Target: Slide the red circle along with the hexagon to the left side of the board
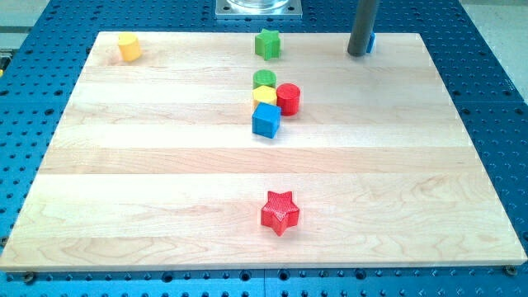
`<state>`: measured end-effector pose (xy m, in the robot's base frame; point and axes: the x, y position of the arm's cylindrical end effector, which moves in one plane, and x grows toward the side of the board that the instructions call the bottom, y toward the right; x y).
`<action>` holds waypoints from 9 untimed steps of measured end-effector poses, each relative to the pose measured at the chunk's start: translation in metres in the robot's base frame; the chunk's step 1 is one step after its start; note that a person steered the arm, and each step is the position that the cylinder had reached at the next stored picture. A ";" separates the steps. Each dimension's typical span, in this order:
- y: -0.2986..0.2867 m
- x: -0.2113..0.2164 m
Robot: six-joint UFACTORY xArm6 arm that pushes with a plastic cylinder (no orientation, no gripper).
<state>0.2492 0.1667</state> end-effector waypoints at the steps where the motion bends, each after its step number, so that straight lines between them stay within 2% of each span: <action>1: -0.037 0.027; 2: -0.072 0.028; 3: -0.082 0.028; 6: -0.081 0.045; 8: -0.071 0.104; 9: -0.071 0.113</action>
<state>0.3618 0.0961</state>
